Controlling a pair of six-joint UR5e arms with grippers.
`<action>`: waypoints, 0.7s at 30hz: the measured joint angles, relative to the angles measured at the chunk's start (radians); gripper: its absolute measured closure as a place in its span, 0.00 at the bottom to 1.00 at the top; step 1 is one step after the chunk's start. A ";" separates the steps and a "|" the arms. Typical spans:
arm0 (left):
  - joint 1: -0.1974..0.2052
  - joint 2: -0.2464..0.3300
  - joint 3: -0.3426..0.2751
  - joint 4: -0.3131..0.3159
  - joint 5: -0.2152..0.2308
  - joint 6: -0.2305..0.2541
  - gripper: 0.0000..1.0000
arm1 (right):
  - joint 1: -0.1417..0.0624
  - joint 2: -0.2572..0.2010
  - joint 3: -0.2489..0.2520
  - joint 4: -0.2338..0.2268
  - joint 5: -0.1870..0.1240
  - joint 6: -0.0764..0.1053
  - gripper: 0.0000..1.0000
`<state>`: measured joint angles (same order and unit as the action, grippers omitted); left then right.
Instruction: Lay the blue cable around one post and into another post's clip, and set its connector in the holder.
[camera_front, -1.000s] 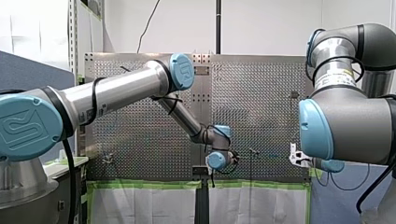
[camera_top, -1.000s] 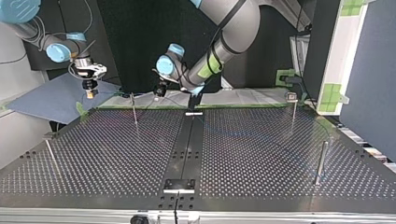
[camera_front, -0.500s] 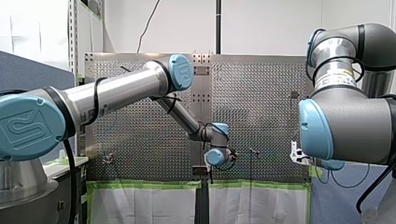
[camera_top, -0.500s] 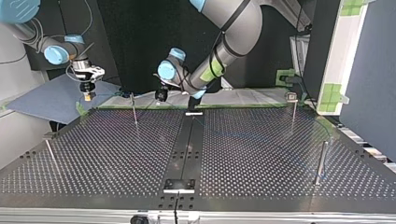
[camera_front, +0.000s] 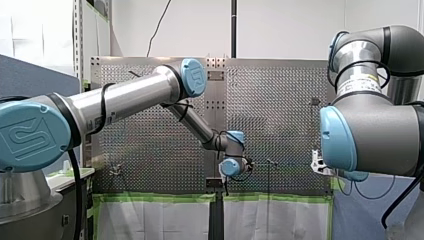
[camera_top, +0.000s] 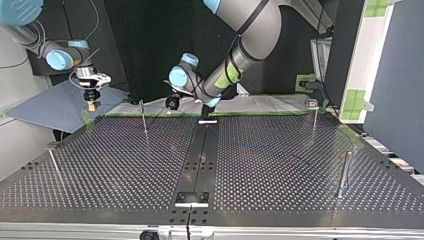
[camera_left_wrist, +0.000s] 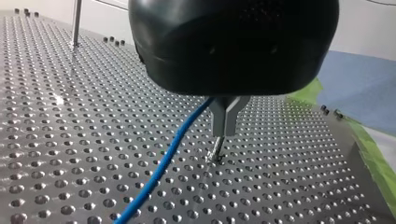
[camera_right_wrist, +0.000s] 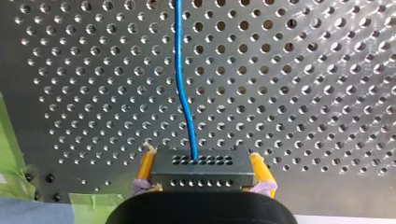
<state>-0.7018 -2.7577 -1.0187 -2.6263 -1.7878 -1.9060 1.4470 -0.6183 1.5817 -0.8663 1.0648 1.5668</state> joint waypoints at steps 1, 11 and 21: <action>0.001 0.000 0.000 0.000 0.000 0.000 0.98 | 0.000 0.000 -0.003 0.001 0.000 0.000 1.00; 0.006 -0.001 0.000 -0.005 0.000 0.002 0.98 | -0.003 0.001 -0.011 0.005 0.000 -0.004 1.00; -0.005 0.002 -0.001 -0.046 0.005 0.037 0.00 | -0.003 0.002 -0.011 0.007 -0.001 -0.004 1.00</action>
<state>-0.7073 -2.7561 -1.0199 -2.6723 -1.7826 -1.8688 1.4441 -0.6163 1.5703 -0.8594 1.0634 1.5631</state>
